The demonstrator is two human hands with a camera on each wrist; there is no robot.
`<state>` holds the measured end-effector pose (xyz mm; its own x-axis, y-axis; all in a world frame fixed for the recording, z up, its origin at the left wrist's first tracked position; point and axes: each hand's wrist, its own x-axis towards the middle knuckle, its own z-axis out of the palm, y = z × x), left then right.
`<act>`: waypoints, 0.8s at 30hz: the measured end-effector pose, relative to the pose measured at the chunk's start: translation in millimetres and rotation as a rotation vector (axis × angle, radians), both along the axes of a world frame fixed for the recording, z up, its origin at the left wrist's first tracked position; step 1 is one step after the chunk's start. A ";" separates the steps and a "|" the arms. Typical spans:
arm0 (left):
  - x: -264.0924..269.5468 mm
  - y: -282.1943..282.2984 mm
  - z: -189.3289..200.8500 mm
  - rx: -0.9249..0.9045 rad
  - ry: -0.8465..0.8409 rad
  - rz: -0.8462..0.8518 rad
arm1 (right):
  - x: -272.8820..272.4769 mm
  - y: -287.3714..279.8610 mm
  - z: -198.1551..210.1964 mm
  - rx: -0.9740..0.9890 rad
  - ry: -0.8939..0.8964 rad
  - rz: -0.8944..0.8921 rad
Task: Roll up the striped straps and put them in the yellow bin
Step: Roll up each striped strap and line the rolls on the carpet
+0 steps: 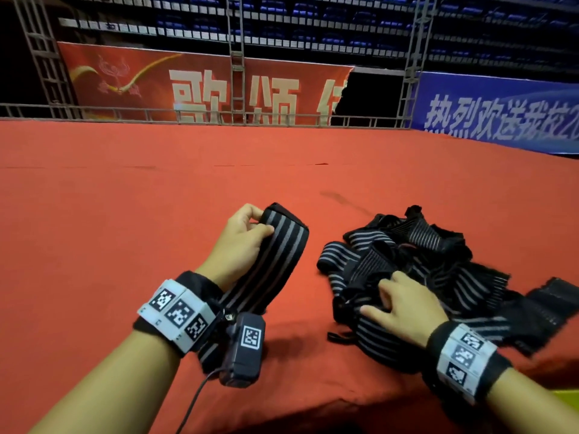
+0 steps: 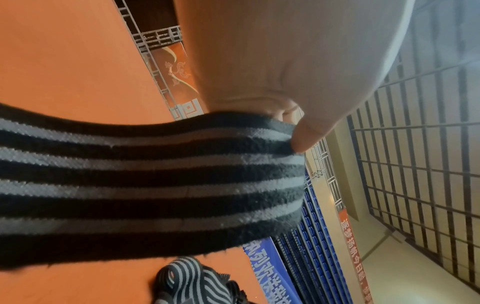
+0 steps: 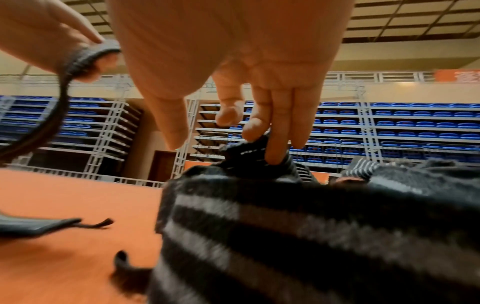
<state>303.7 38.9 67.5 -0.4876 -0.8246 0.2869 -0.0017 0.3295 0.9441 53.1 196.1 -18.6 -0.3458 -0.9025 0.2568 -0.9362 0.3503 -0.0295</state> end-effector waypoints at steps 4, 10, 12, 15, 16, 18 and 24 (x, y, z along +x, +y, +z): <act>-25.1 8.7 -9.4 -0.019 -0.067 0.020 | 2.4 -0.1 -18.0 0.239 0.200 -0.004; -49.7 19.2 -15.1 -0.006 -0.118 0.055 | -18.2 -16.4 -0.1 0.107 -0.233 0.124; -54.3 20.0 -14.9 -0.032 -0.133 0.056 | -32.1 -23.9 20.7 -0.053 -0.387 0.171; -61.1 19.8 -9.5 -0.150 -0.183 0.081 | -46.5 -31.9 63.9 -0.250 -0.619 0.221; -64.1 20.4 -6.7 -0.163 -0.184 0.091 | -49.5 -33.2 78.9 -0.319 -0.719 0.210; -70.8 22.9 -1.1 -0.149 -0.160 0.098 | -51.6 -34.0 106.6 -0.435 -0.873 0.168; -82.2 31.6 16.7 -0.027 -0.032 0.076 | -34.2 -27.4 155.1 -0.516 -0.920 0.337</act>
